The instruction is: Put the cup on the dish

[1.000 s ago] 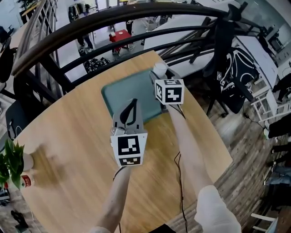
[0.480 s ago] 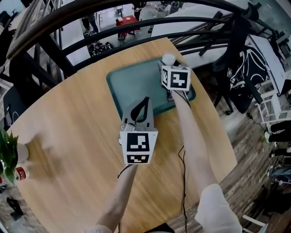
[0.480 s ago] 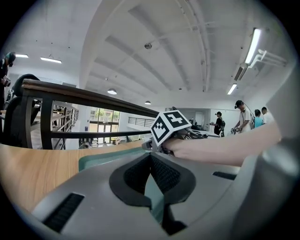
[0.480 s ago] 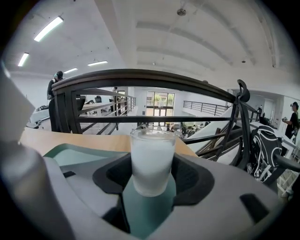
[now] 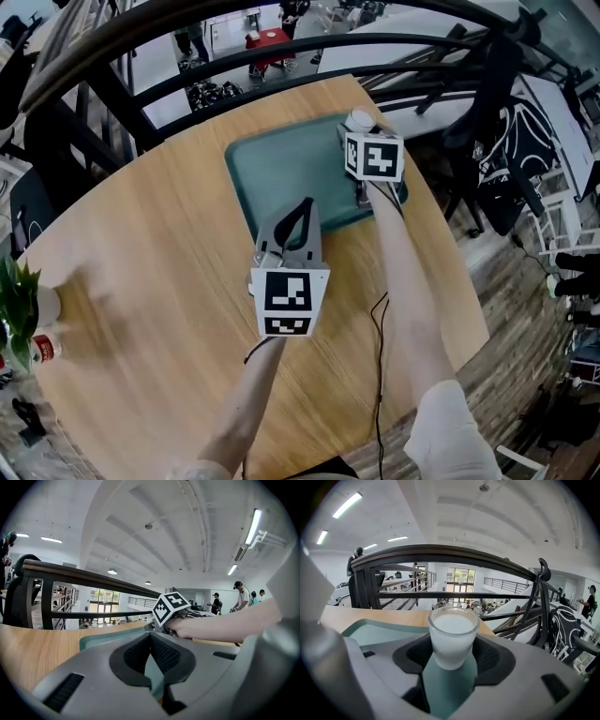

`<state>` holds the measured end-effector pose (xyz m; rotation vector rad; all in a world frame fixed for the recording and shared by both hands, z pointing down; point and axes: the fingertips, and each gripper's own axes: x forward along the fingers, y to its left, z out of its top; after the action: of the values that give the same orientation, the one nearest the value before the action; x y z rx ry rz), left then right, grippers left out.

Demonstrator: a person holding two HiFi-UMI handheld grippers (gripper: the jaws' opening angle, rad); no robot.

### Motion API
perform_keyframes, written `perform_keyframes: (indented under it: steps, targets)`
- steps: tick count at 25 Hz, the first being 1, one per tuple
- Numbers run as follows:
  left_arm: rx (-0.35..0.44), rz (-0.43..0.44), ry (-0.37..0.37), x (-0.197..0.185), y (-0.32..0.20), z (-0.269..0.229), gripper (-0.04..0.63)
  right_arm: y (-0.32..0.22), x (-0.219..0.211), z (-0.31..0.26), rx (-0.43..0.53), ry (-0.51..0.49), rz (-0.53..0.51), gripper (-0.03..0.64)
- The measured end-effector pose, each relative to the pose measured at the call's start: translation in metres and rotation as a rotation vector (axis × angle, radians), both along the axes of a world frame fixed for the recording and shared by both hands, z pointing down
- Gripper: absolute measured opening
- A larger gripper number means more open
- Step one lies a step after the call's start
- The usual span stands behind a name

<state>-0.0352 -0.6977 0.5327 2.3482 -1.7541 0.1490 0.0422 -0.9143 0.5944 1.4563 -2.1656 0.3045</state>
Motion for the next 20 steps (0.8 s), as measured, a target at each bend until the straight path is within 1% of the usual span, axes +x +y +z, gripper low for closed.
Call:
perform_keyframes:
  steps: [2,4,8,11,12,15,16,17,20]
  targets:
    - [0.010,-0.001,-0.005,0.000,0.001,-0.006,0.009,0.001,-0.002,-0.005,0.006,-0.035,-0.007,0.267]
    - [0.018,-0.007,-0.009,-0.001,0.001,-0.012,0.009,0.000,-0.001,-0.017,0.034,-0.072,-0.001,0.276]
    - [0.023,-0.017,-0.013,-0.005,0.003,-0.025,0.009,0.000,0.002,-0.048,0.075,-0.083,0.001,0.285]
    - [0.049,-0.035,-0.019,-0.010,0.012,-0.046,0.009,0.017,-0.001,-0.084,0.106,-0.125,-0.024,0.288]
    - [0.060,-0.050,-0.009,-0.015,0.017,-0.054,0.009,0.027,-0.003,-0.101,0.128,-0.144,-0.044,0.290]
    - [0.104,-0.106,0.054,-0.031,0.037,-0.086,0.009,0.066,-0.011,-0.162,0.240,-0.167,-0.123,0.291]
    - [0.130,-0.117,0.054,-0.034,0.046,-0.101,0.009,0.085,-0.011,-0.187,0.296,-0.176,-0.142,0.290]
    - [0.165,-0.122,0.032,-0.035,0.056,-0.119,0.009,0.106,-0.011,-0.214,0.357,-0.190,-0.157,0.290]
    - [0.286,-0.136,-0.083,-0.038,0.095,-0.184,0.009,0.183,-0.007,-0.296,0.509,-0.276,-0.198,0.290]
